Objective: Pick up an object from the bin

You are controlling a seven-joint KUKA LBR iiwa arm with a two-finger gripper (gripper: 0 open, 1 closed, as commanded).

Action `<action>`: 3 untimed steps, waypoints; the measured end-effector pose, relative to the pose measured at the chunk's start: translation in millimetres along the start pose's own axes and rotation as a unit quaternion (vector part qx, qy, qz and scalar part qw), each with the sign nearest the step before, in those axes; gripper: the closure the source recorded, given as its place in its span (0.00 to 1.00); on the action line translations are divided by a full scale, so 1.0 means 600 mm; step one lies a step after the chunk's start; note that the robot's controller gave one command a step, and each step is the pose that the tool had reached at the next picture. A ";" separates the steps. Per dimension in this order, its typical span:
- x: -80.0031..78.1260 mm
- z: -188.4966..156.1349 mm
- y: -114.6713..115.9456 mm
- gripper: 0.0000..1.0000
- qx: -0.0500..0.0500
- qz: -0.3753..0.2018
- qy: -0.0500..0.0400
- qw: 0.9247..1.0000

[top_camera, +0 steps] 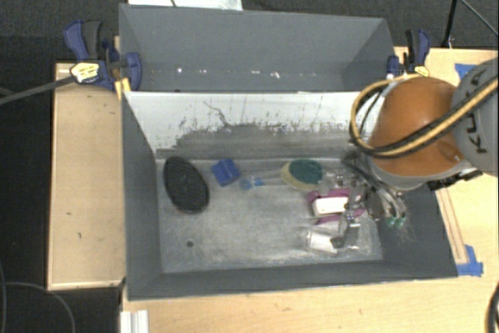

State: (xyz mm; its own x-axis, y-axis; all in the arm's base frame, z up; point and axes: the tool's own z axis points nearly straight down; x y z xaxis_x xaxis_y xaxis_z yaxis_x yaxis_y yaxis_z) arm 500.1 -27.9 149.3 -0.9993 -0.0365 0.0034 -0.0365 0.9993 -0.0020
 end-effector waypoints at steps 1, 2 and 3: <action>-0.062 0.122 -0.015 0.00 -0.001 -0.159 -0.007 0.987; -0.099 0.128 -0.100 0.00 0.001 -0.240 -0.006 0.971; -0.096 0.132 -0.097 1.00 -0.001 -0.239 -0.004 0.971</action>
Offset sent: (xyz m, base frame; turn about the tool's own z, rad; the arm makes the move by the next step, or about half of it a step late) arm 0.0336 -0.0090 -0.0779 -0.3205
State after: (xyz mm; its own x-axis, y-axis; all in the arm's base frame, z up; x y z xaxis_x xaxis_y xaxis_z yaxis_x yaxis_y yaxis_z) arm 559.7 -84.1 70.1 -0.8684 -0.4958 -0.0039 -0.4958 0.8684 0.0000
